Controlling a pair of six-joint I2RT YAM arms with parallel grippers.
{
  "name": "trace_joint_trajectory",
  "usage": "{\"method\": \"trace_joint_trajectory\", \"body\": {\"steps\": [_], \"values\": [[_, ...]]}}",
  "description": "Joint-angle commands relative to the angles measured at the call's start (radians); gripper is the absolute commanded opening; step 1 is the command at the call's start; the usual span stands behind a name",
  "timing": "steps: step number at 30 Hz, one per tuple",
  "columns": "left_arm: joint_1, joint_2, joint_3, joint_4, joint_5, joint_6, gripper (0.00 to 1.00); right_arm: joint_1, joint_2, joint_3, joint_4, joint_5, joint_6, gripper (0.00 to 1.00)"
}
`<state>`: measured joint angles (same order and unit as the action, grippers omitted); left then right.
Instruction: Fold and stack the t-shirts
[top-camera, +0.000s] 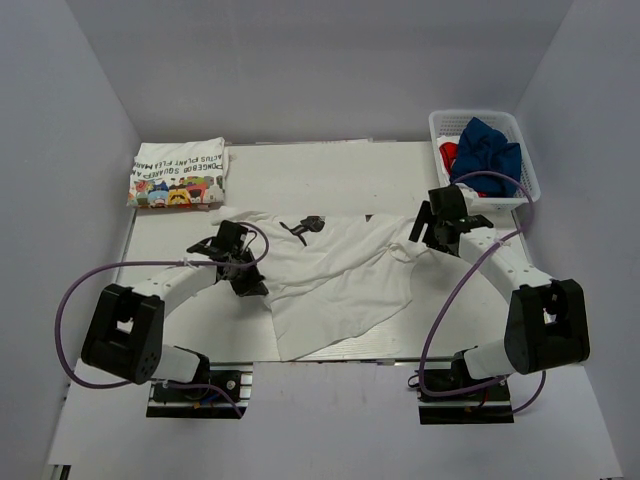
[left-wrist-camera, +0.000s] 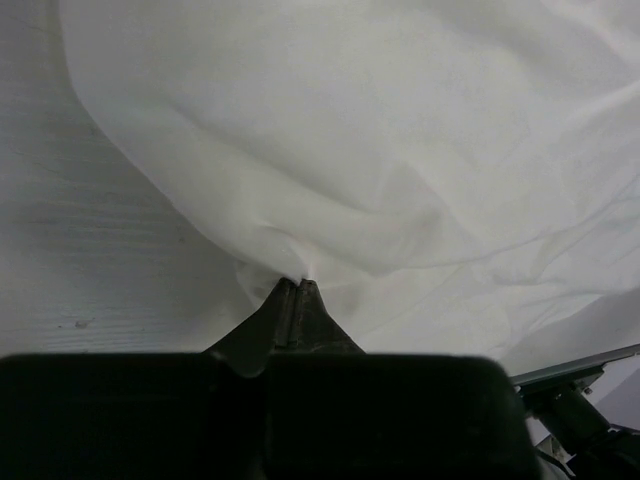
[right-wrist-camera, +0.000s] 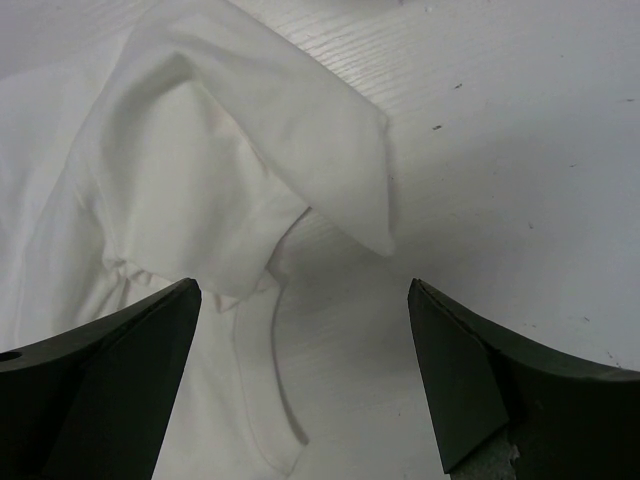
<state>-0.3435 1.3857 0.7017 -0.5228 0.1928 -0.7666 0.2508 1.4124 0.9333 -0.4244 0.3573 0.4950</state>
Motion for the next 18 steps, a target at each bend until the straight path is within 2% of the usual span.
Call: {"method": "trace_joint_trajectory", "body": {"steps": [1,9,14,18], "values": [[-0.003,-0.06,0.042,0.014,0.025,0.02,0.0,-0.019,-0.038,-0.016,0.001,-0.004,-0.007,0.9],[-0.003,-0.201,0.197,-0.036,-0.024,0.066,0.0,-0.038,-0.058,-0.057,0.018,-0.052,-0.027,0.9],[-0.003,-0.201,0.301,-0.048,-0.061,0.098,0.0,-0.035,-0.061,-0.073,0.042,-0.165,-0.067,0.87],[-0.003,-0.18,0.378,-0.026,-0.082,0.108,0.0,-0.038,-0.081,-0.102,0.05,-0.135,-0.076,0.87]]}}
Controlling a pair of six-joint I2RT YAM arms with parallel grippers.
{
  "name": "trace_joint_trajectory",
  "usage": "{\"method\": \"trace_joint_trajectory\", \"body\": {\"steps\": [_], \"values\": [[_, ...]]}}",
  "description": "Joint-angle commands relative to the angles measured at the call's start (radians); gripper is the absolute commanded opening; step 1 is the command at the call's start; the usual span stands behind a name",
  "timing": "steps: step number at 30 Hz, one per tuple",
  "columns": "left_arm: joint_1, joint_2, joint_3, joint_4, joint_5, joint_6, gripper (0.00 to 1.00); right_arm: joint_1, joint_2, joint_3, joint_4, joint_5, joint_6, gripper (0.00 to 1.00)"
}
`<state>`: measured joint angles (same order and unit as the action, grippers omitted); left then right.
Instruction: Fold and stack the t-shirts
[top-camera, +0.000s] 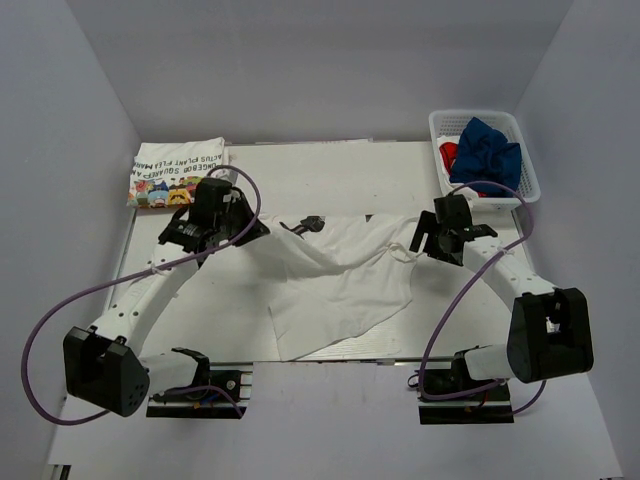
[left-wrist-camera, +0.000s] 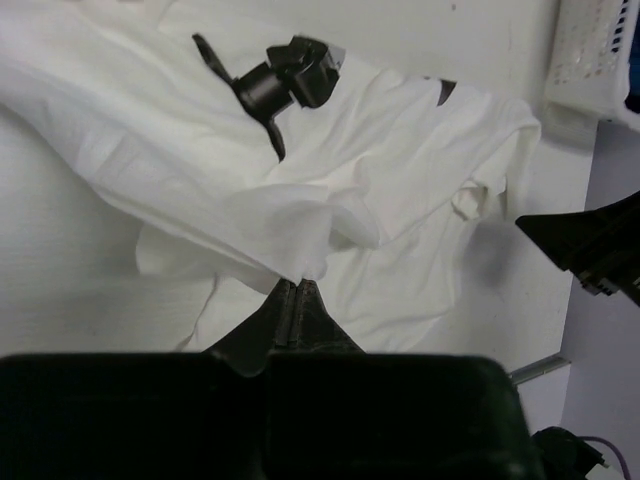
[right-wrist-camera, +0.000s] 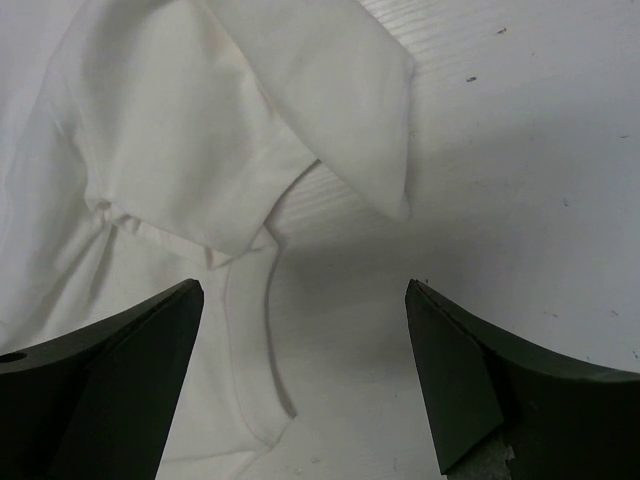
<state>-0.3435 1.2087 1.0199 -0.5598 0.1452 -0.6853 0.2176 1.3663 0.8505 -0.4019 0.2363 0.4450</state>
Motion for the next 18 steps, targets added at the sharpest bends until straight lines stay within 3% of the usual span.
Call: {"method": "trace_joint_trajectory", "body": {"steps": [1,5,12,18], "values": [[0.006,0.011,0.083,0.023,-0.035,0.027,0.0,-0.004,-0.03,-0.011,0.02,-0.012,-0.023,0.87],[0.006,0.034,0.137,0.032,-0.07,0.027,0.0,-0.003,-0.027,-0.019,0.012,-0.013,-0.026,0.87],[0.006,0.022,0.183,-0.002,-0.167,0.036,0.0,-0.014,0.072,0.025,0.035,0.216,-0.04,0.86],[0.006,-0.011,0.183,-0.011,-0.2,0.036,0.0,-0.015,0.212,0.065,0.136,0.16,-0.106,0.82]]}}
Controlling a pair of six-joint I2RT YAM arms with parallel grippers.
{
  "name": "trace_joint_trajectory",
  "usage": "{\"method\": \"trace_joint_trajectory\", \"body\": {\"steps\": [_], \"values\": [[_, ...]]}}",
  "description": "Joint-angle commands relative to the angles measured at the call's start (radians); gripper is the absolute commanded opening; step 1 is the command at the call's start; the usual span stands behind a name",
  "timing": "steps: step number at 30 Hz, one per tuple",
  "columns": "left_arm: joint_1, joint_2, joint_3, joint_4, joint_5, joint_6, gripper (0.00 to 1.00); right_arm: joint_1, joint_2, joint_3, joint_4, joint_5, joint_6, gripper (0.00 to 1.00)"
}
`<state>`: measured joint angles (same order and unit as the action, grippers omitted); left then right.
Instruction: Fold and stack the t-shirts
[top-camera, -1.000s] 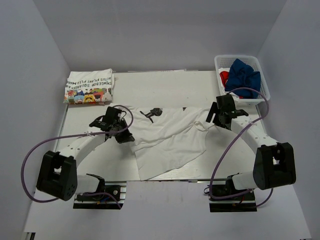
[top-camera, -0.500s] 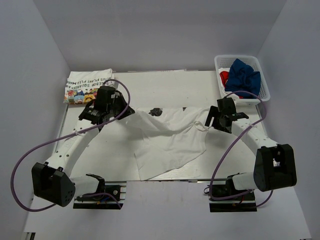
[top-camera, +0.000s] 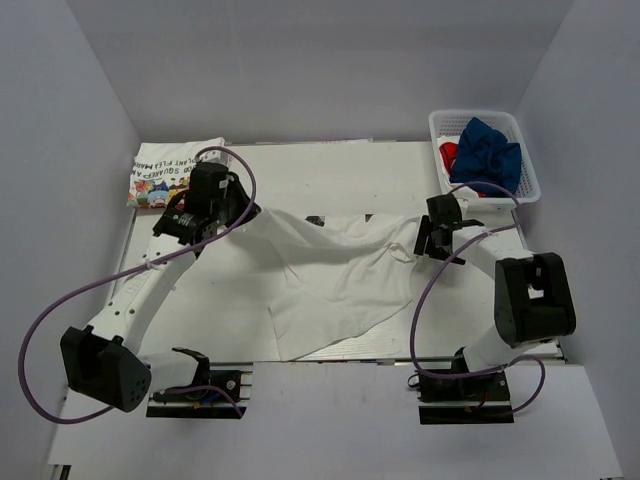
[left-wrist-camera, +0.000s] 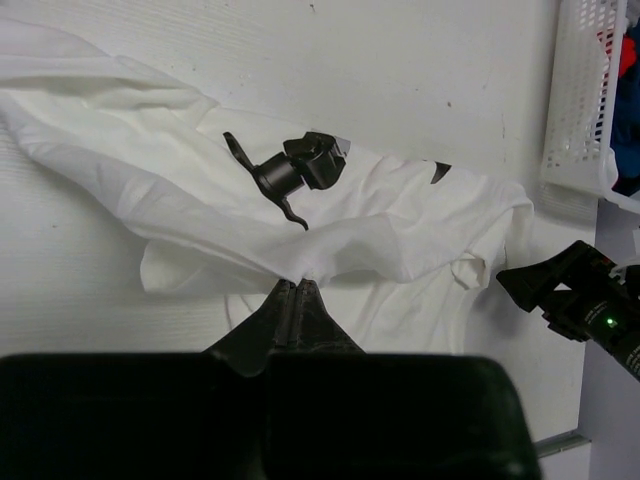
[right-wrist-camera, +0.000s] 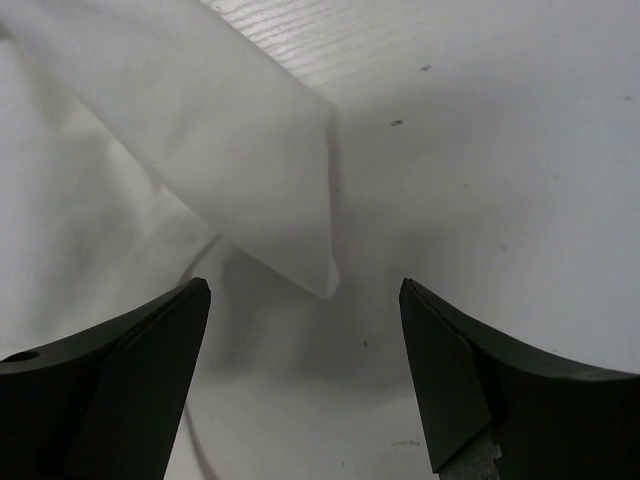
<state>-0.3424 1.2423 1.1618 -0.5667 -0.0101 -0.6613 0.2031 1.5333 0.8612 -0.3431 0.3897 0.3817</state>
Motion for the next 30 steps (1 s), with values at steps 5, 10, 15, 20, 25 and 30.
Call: {"method": "trace_joint_trajectory", "body": {"steps": [5,10,15,20,25,30], "values": [[0.005,-0.044,0.05,0.005,-0.045,0.022,0.0,-0.002,0.14,0.101,0.128,-0.046,-0.046,0.55],[0.005,-0.044,0.101,-0.004,-0.08,0.031,0.0,-0.004,0.058,0.16,0.113,0.024,-0.035,0.0],[0.005,-0.089,0.156,0.027,-0.102,0.04,0.0,-0.005,-0.151,0.202,0.121,0.109,-0.096,0.0],[0.005,-0.17,0.269,0.025,-0.169,0.062,0.0,-0.004,-0.454,0.277,0.171,0.026,-0.167,0.0],[0.005,-0.268,0.389,0.025,-0.212,0.107,0.0,-0.001,-0.573,0.482,0.109,-0.034,-0.214,0.0],[0.005,-0.352,0.516,0.002,-0.194,0.147,0.0,-0.002,-0.682,0.688,0.056,-0.052,-0.26,0.0]]}}
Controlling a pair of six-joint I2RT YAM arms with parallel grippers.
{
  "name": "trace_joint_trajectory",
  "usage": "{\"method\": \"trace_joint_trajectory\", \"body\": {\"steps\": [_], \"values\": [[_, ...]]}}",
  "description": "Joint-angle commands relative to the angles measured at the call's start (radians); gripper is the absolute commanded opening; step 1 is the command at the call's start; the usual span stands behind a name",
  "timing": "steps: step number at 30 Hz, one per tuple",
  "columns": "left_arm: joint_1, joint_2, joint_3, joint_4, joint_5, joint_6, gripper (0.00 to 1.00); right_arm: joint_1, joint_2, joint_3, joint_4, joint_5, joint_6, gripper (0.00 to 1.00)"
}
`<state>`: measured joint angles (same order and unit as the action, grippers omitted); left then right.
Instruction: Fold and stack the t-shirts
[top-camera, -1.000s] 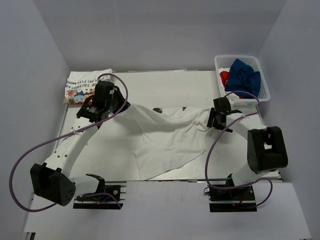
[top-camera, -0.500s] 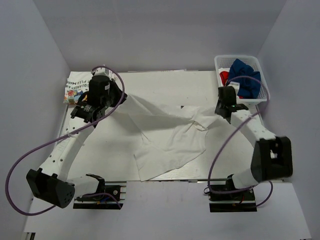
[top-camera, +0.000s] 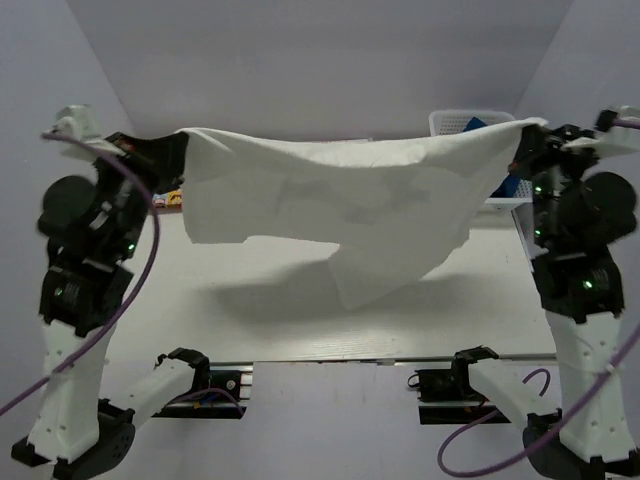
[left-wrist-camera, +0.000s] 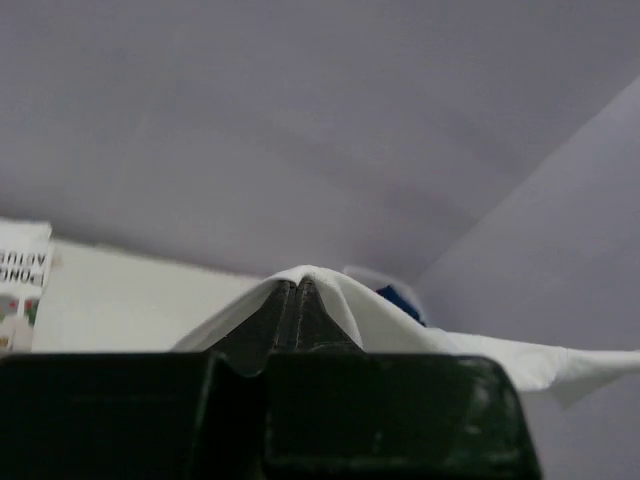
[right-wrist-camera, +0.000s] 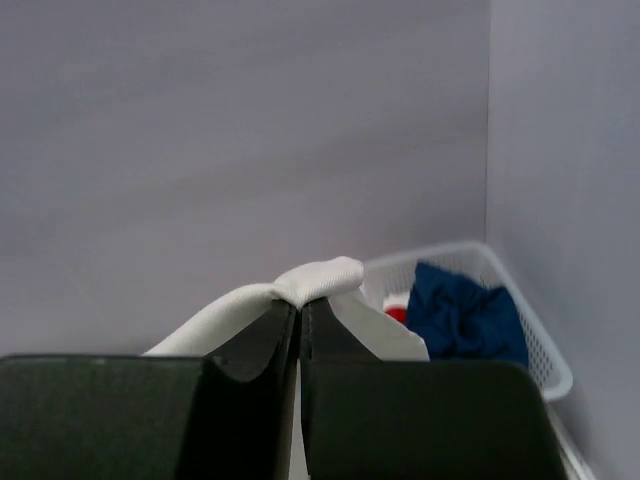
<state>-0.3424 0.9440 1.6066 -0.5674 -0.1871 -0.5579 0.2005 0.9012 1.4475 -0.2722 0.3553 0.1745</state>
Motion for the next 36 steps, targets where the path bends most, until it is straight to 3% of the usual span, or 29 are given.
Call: {"method": "trace_joint_trajectory", "body": {"steps": [1,9,16,21,26,28,32,34,35,36], "values": [[0.005,-0.076,0.113,-0.008,-0.005,0.053,0.0,-0.001,-0.068,0.125,-0.015,-0.012,-0.059,0.0],[0.005,-0.126,0.299,-0.109,0.005,0.053,0.0,-0.001,-0.05,0.516,-0.055,-0.055,-0.161,0.0],[0.014,-0.137,0.29,-0.1,0.035,0.023,0.0,0.004,0.03,0.548,0.054,-0.053,-0.224,0.0],[0.005,-0.021,0.178,-0.089,-0.026,-0.023,0.0,0.001,0.152,0.421,0.097,0.039,-0.237,0.0],[0.016,0.159,0.026,-0.132,-0.218,-0.097,0.0,-0.006,0.344,0.119,0.197,0.122,-0.195,0.0],[0.016,0.238,-0.066,-0.17,-0.291,-0.158,0.0,-0.012,0.398,0.041,0.208,0.047,-0.118,0.0],[0.069,0.467,-0.216,-0.207,-0.301,-0.24,0.0,-0.016,0.598,-0.177,0.304,-0.108,-0.008,0.0],[0.121,0.623,-0.228,-0.227,-0.264,-0.25,0.14,-0.015,0.689,-0.193,0.321,-0.169,0.028,0.0],[0.135,0.677,-0.182,-0.251,-0.264,-0.25,0.42,-0.015,0.726,-0.155,0.28,-0.179,0.031,0.0],[0.146,0.729,-0.148,-0.274,-0.234,-0.25,0.54,-0.013,0.784,-0.129,0.239,-0.18,0.036,0.0]]}}
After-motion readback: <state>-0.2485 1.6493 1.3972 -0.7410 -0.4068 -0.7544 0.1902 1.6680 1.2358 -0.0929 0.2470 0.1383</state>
